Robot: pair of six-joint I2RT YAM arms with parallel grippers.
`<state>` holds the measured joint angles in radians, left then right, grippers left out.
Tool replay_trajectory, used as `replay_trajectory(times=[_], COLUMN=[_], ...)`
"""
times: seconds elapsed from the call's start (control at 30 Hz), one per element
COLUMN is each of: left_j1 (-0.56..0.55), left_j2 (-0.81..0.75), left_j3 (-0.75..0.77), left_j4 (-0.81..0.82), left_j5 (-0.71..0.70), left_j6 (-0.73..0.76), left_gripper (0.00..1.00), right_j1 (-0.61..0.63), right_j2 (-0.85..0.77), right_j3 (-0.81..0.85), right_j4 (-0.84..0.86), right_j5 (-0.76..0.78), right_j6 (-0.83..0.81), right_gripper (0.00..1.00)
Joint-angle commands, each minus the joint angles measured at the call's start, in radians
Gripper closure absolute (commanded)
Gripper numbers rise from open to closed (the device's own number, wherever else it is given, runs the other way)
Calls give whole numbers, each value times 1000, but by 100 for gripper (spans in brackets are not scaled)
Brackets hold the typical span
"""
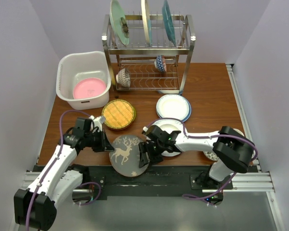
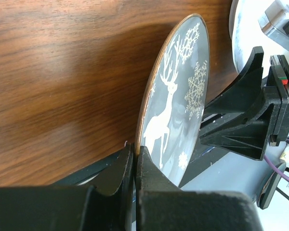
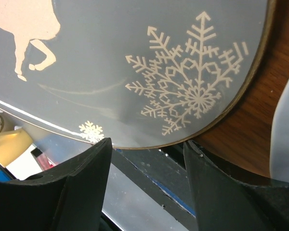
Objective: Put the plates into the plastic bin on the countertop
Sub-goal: Pick up the plate from the corner of the board.
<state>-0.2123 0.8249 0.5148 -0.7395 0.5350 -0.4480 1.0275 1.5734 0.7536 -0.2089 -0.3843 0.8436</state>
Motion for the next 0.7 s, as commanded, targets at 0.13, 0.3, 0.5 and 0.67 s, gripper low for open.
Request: replay_trajectory(times=[0.13,0.3,0.5,0.67], left_j1=[-16,-16,-16,-16], left_j2=[-9,-21,-32,-29], left_j3=[97,132,186,238], left_j4=[-69,-100,-121,-138], left_j5=[77,62,45,30], left_j6=[18,29,25,20], left_gripper=[100,100,100,100], right_j1=[-1,-1,-1,-1], right_j2=[-55,-75,-99,-116], right_j3=[55,44,32,30], right_j4=[123,121,115,109], right_j5=[22,25,36,44], right_j6=[-21,-26,-24,-28], right_gripper=[33,31,31,31])
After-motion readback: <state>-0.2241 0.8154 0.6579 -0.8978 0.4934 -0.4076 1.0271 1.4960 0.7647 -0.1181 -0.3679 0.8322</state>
